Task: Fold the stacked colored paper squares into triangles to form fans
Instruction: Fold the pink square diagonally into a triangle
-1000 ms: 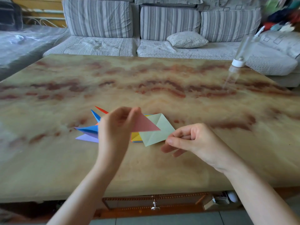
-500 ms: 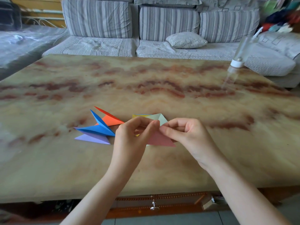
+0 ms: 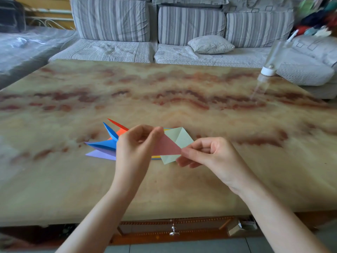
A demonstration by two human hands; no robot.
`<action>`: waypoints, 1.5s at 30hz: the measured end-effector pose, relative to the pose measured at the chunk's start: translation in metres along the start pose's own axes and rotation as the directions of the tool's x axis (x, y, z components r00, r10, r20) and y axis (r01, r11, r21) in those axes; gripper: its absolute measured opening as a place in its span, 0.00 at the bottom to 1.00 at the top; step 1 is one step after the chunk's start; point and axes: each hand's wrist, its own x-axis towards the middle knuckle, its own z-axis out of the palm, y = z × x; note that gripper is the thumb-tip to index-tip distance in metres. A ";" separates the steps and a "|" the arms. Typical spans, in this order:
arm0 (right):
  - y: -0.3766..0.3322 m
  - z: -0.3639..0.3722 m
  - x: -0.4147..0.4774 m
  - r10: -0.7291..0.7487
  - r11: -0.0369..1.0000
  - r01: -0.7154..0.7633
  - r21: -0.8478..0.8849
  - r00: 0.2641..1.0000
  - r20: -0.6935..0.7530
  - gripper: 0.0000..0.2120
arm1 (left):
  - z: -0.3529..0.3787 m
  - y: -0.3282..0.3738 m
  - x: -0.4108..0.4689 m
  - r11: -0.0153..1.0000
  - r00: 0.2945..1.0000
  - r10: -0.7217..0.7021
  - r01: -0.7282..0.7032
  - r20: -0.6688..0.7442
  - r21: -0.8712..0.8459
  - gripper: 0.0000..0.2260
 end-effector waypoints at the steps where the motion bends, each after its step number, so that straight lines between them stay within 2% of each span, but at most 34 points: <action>1: 0.001 -0.002 -0.001 0.006 1.000 -0.006 -0.020 1.000 -0.001 0.05 | -0.005 0.001 0.006 1.000 0.999 -0.014 0.013 -0.039 -0.015 0.08; 3: 0.002 -0.007 -0.003 0.009 0.999 -0.010 -0.038 1.000 -0.022 0.05 | -0.017 0.003 0.017 0.999 0.994 -0.039 0.038 -0.099 -0.015 0.08; 5: 0.002 -0.010 -0.003 0.002 1.000 -0.003 -0.019 0.998 -0.056 0.06 | -0.023 0.004 0.020 0.999 0.995 -0.051 0.051 -0.087 -0.004 0.08; 11: 0.001 0.008 0.002 -0.004 0.997 0.008 0.071 0.999 -0.052 0.14 | -0.007 -0.009 0.009 0.996 0.993 -0.073 0.068 0.091 0.055 0.08; 14: 0.004 0.017 0.006 -0.034 0.998 0.037 0.053 0.998 -0.055 0.07 | -0.003 -0.012 0.006 0.995 0.982 -0.096 0.091 0.162 0.036 0.06; 16: 0.006 0.018 0.009 -0.037 0.998 0.041 0.046 0.995 -0.090 0.04 | -0.005 -0.009 0.005 0.989 0.967 -0.150 0.149 0.207 0.021 0.06; 20: 0.008 0.014 0.013 -0.011 0.996 0.023 0.082 0.989 -0.149 0.06 | -0.020 0.004 0.011 0.908 0.869 -0.376 0.414 0.322 -0.058 0.19; 22: 0.008 0.013 0.014 -0.011 0.997 0.024 0.078 0.987 -0.159 0.06 | -0.029 0.007 0.014 0.884 0.843 -0.410 0.461 0.349 -0.074 0.22; 27: 0.009 0.013 0.015 -0.013 0.996 0.027 0.082 0.986 -0.168 0.05 | -0.044 0.007 0.020 0.886 0.830 -0.426 0.463 0.359 -0.021 0.18; 31: 0.011 0.017 0.016 -0.048 0.997 0.057 0.056 0.988 -0.147 0.05 | -0.043 0.004 0.016 0.954 0.901 -0.299 0.285 0.314 0.091 0.03; 33: 0.012 0.021 0.016 -0.078 0.996 0.083 0.035 0.987 -0.138 0.03 | -0.044 -0.001 0.016 0.963 0.919 -0.260 0.223 0.298 0.151 0.07; 36: 0.015 0.019 0.018 -0.186 0.974 0.157 -0.165 0.967 -0.176 0.01 | -0.052 -0.006 0.020 0.943 0.968 -0.172 0.108 0.182 0.314 0.08; 38: 0.019 0.012 0.019 -0.256 0.923 0.174 -0.345 0.943 -0.210 0.02 | -0.062 -0.010 0.024 0.877 0.996 -0.071 0.033 0.060 0.480 0.06; 40: 0.022 0.007 0.021 -0.290 0.871 0.168 -0.461 0.935 -0.206 0.05 | -0.073 -0.013 0.026 0.808 0.999 -0.035 0.041 -0.021 0.588 0.06; 45: 0.036 0.009 0.026 -0.291 0.698 0.213 -0.683 0.957 0.001 0.19 | -0.085 -0.024 0.029 0.713 0.993 -0.097 0.118 -0.069 0.691 0.06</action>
